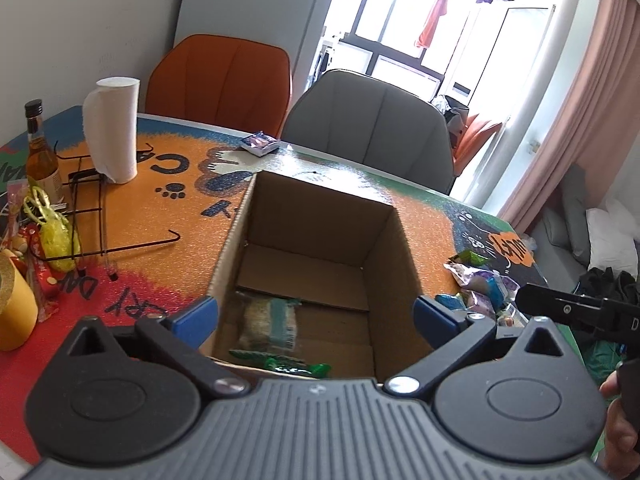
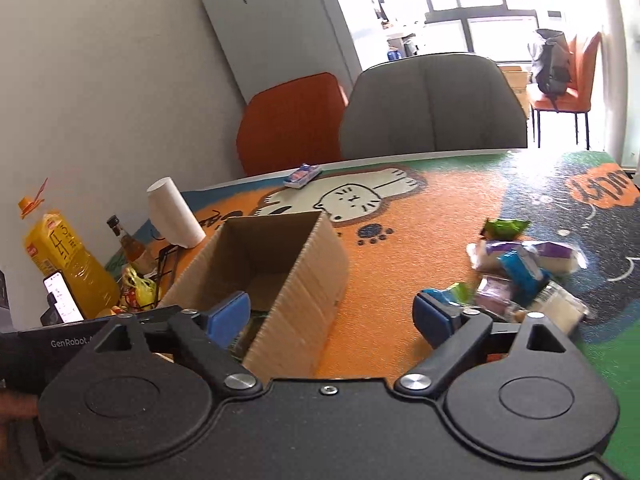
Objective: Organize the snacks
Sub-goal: 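Withdraw both tools from the box back toward the snack pile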
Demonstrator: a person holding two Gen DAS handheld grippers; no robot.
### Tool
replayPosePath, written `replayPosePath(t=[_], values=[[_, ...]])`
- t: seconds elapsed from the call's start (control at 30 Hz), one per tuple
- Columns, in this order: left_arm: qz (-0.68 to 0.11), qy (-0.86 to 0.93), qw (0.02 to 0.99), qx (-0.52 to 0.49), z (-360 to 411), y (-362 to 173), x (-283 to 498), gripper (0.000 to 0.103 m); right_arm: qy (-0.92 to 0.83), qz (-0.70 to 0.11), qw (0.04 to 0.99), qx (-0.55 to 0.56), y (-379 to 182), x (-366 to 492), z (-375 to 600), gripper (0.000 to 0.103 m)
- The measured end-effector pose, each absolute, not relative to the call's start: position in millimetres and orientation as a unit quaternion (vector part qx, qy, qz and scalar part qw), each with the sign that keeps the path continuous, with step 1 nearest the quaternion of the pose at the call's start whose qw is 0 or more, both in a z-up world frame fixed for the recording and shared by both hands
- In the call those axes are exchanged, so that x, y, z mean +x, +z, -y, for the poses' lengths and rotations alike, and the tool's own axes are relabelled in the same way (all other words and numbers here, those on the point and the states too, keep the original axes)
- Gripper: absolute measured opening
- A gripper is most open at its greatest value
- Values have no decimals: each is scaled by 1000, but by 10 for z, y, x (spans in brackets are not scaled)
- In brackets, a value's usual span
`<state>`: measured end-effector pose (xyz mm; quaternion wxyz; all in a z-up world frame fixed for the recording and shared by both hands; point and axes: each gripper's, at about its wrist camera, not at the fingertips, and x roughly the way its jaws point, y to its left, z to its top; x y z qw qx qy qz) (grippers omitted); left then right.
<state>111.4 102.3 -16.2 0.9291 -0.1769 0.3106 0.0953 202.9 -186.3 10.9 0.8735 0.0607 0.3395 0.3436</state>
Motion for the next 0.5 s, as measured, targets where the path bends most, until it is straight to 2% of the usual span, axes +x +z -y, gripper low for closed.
replayPosePath(t=[0.3,0.5], values=[[-320,72,929,-168,-732,-166,1174,103,322,-349,877,73,75,2016,2225,102],[-330,65,930,-150,-532,-181,1189,103,308,-353,880,86,19,2001,2446,103]])
